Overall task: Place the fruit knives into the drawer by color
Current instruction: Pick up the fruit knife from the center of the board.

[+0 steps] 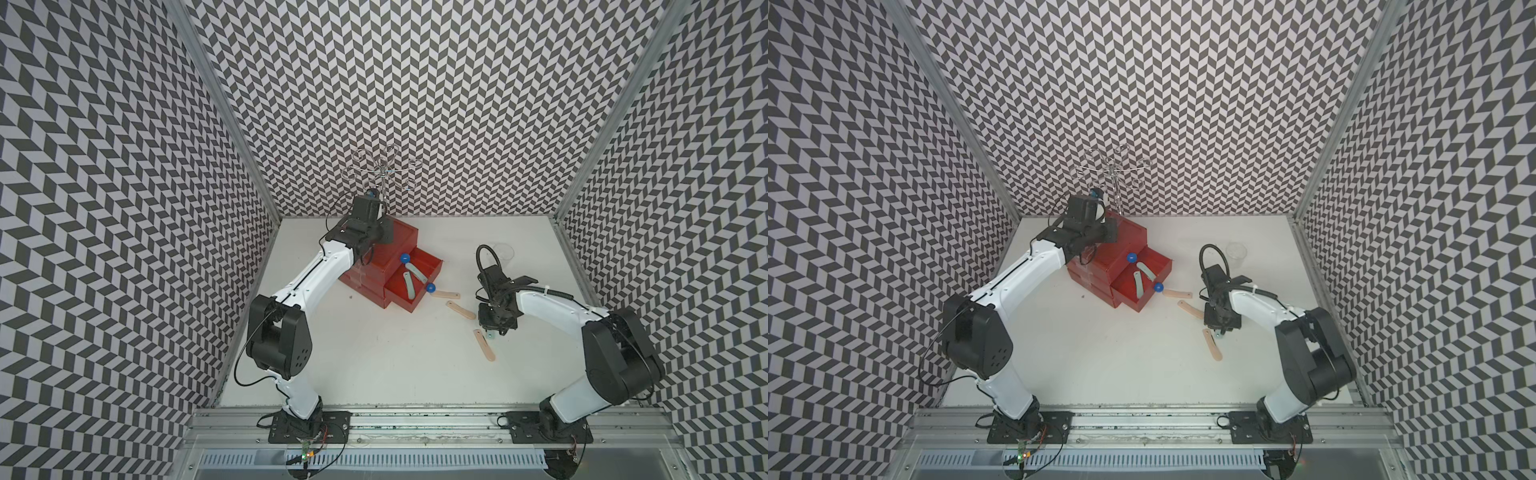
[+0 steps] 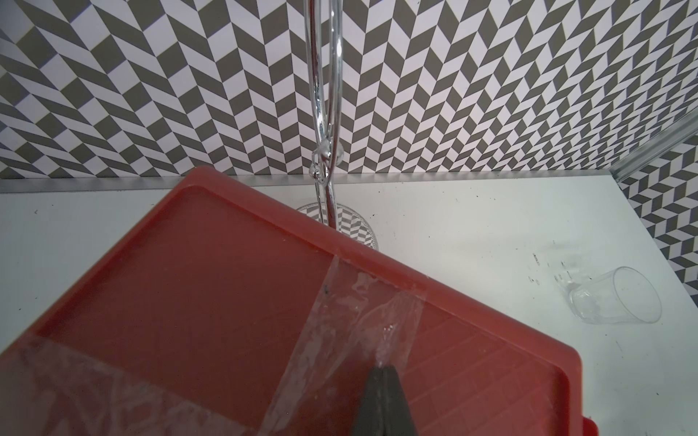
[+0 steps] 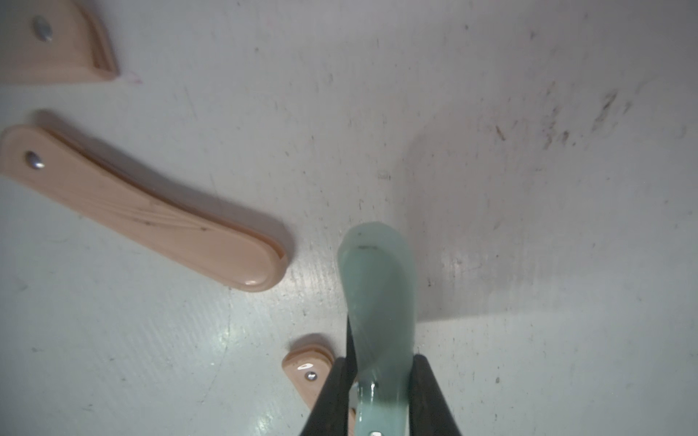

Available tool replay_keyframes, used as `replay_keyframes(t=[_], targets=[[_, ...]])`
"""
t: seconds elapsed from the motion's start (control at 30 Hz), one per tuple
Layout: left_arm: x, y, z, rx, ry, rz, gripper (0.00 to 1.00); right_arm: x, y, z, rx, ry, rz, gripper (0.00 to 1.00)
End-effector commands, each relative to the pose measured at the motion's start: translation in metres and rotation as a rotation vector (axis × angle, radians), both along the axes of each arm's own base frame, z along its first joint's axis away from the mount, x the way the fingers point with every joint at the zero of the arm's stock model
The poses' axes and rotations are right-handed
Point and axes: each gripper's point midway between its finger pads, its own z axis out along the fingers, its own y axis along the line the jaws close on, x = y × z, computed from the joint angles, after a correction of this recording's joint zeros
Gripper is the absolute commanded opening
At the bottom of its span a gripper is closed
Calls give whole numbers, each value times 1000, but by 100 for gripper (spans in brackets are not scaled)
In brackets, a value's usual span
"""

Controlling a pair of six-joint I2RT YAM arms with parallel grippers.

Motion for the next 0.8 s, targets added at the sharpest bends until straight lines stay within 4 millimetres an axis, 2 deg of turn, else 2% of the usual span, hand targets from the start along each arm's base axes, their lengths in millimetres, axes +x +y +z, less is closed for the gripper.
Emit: replay_keyframes(t=[0.0, 0.5, 0.63, 0.77], targets=[[-51, 20, -113, 156, 390, -4, 0, 8, 0, 8, -2, -28, 3, 14], [-51, 21, -114, 155, 391, -2, 0, 2, 6, 4, 48, -32, 17, 14], [-51, 21, -113, 157, 390, -1, 0, 8, 12, 14, 67, -53, 28, 15], [-51, 21, -114, 157, 392, 1, 0, 18, 22, 34, 90, -91, 50, 15]])
